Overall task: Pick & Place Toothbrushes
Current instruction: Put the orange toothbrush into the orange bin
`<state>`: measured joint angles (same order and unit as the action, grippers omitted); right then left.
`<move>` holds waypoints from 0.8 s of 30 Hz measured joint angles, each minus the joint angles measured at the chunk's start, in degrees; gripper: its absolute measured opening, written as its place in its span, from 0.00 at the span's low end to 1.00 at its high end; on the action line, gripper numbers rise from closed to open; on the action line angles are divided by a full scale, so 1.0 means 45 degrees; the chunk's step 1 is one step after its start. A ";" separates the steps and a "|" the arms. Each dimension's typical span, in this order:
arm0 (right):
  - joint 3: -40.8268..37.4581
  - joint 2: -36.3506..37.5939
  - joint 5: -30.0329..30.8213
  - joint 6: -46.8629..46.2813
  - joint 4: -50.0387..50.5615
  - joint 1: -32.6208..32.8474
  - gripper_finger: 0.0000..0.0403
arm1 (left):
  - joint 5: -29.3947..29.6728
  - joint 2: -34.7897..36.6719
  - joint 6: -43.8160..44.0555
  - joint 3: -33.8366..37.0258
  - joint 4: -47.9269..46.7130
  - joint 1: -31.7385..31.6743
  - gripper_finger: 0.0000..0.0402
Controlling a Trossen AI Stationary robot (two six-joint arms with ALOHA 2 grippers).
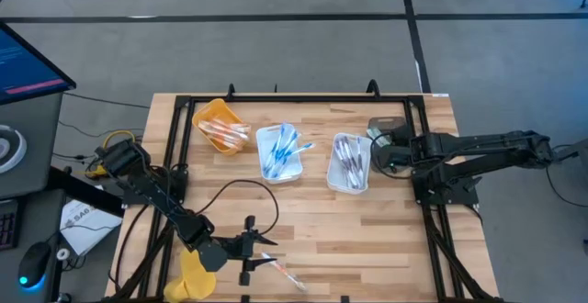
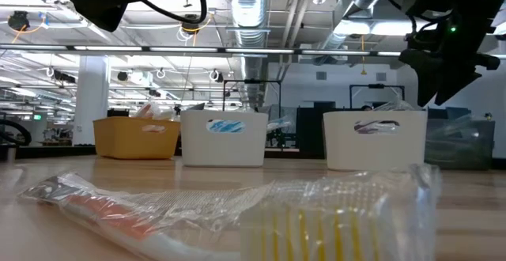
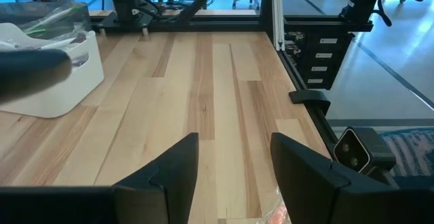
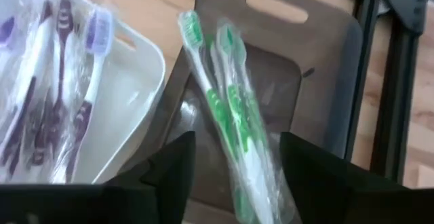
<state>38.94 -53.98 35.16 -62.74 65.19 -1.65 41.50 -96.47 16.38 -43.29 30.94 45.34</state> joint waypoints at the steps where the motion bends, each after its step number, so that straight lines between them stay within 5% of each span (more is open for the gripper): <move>1: 0.0000 0.0000 -0.0129 -0.0043 0.0001 -0.0004 0.53 | -0.0001 0.0000 0.0000 0.0000 0.0005 0.0000 0.44; 7: 0.0053 0.0000 -0.0381 0.0364 0.0244 -0.0004 0.57 | -0.0003 0.0000 0.0000 0.0000 0.0002 0.0000 0.44; 15: 0.1696 0.0000 -0.2038 0.2018 -0.0418 0.0730 0.50 | -0.0214 0.0000 0.0121 0.0000 0.0009 0.0000 0.44; 21: 0.2511 0.0005 -0.2126 0.1915 -0.1328 0.2977 0.46 | -0.1560 -0.0005 -0.2023 -0.0015 0.1512 0.0567 0.44; 24: 0.2726 -0.0001 -0.0481 0.2611 -0.1868 0.5216 0.45 | -0.1452 -0.0005 -0.2770 -0.0303 0.2032 0.0792 0.44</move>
<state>51.21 -53.98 32.99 -50.99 56.78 21.82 34.96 -96.49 3.92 -44.65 40.08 48.90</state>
